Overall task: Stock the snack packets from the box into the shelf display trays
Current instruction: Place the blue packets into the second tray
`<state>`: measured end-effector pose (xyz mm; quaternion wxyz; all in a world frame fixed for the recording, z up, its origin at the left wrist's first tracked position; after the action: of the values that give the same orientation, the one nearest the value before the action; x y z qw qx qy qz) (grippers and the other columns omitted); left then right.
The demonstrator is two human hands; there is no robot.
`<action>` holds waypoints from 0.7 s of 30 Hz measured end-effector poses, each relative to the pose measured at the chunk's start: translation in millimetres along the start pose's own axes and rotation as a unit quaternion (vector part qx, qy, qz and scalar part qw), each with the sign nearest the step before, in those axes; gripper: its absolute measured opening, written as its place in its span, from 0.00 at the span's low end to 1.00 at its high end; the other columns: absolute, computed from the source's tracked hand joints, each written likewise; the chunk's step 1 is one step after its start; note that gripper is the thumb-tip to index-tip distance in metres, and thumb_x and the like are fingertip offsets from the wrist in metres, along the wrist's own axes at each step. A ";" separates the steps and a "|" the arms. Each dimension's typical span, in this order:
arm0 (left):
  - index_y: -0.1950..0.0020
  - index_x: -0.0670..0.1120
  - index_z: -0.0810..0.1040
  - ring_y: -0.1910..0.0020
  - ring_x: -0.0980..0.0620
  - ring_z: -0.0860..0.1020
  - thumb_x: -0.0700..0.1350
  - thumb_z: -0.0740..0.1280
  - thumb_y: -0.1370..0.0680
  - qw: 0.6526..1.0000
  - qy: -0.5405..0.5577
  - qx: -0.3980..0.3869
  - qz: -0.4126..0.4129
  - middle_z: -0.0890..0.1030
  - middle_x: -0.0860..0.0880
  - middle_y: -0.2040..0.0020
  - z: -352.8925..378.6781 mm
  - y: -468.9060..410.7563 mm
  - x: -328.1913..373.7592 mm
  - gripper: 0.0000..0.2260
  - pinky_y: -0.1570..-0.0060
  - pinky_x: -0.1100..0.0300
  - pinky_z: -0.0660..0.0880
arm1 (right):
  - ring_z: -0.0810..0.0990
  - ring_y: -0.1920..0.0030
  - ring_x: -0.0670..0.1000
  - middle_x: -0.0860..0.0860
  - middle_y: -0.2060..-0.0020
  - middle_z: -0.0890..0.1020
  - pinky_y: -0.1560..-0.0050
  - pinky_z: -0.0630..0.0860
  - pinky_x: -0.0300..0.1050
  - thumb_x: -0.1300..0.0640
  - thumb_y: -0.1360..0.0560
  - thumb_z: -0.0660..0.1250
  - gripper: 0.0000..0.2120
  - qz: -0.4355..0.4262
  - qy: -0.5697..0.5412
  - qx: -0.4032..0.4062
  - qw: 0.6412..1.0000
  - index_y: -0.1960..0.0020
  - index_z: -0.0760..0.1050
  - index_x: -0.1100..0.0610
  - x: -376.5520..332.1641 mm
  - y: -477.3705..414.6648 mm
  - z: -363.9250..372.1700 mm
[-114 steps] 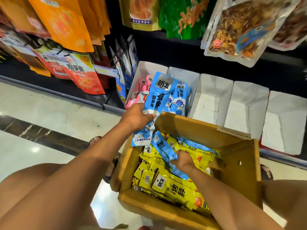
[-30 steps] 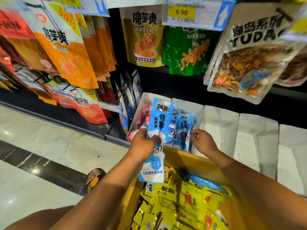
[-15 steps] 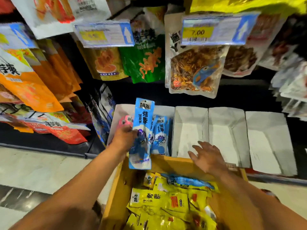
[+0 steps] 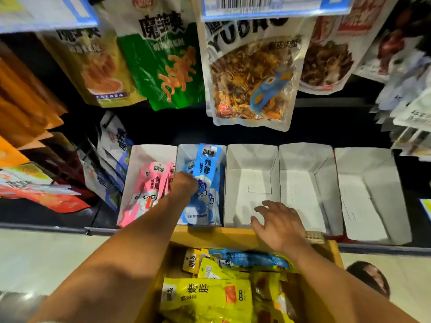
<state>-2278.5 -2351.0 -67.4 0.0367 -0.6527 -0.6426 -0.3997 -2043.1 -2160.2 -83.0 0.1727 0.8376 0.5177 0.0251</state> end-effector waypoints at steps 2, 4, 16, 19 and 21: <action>0.33 0.38 0.78 0.40 0.45 0.80 0.37 0.61 0.16 0.999 0.048 -0.009 -0.025 0.80 0.41 0.34 14.3 -3.6 -11.0 0.14 0.55 0.63 0.76 | 0.63 0.25 0.49 0.43 0.24 0.66 0.29 0.62 0.52 0.34 0.23 0.44 0.31 -0.001 0.005 0.003 1.000 0.26 0.67 0.41 0.1 -0.3 0.5; 0.33 0.37 0.78 0.38 0.41 0.80 0.38 0.63 0.17 1.000 -0.029 0.009 -0.009 0.81 0.39 0.36 21.1 -9.8 -15.0 0.14 0.58 0.62 0.76 | 0.65 0.27 0.49 0.43 0.25 0.67 0.30 0.64 0.51 0.34 0.24 0.44 0.31 -0.002 0.009 0.004 1.000 0.26 0.68 0.42 -0.3 -0.5 0.6; 0.34 0.44 0.74 0.40 0.39 0.80 0.36 0.69 0.21 0.991 -0.096 0.076 0.062 0.78 0.41 0.37 27.2 -3.5 -13.7 0.16 0.42 0.45 0.80 | 0.69 0.31 0.48 0.41 0.29 0.71 0.34 0.67 0.51 0.35 0.25 0.43 0.31 0.004 0.006 0.004 1.000 0.29 0.70 0.41 -0.1 -0.4 0.0; 0.29 0.46 0.70 0.38 0.37 0.78 0.37 0.67 0.21 0.985 -0.141 0.073 0.066 0.72 0.40 0.32 28.4 -8.0 -22.4 0.21 0.38 0.41 0.78 | 0.70 0.32 0.48 0.41 0.30 0.72 0.34 0.68 0.50 0.35 0.25 0.43 0.31 0.005 0.006 0.005 1.000 0.30 0.71 0.41 0.2 0.2 -0.5; 0.26 0.47 0.68 0.40 0.36 0.79 0.38 0.64 0.19 0.985 -0.147 0.057 0.070 0.72 0.40 0.33 29.8 -11.4 -30.1 0.21 0.40 0.41 0.79 | 0.71 0.33 0.47 0.41 0.31 0.73 0.35 0.69 0.50 0.35 0.25 0.43 0.31 0.006 0.004 0.009 1.000 0.30 0.71 0.41 0.5 0.5 -0.6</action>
<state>-2269.9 -2356.7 -110.1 0.0069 -0.7446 -0.6154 -0.2584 -2042.6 -2159.7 -82.3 0.1628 0.8419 0.5139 0.0246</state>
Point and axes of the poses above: each hand's wrist, its own y-axis away from the middle knuckle, its own z-axis out of the palm, x = y × z, the point moved 10 cm from there along -y, towards the middle knuckle
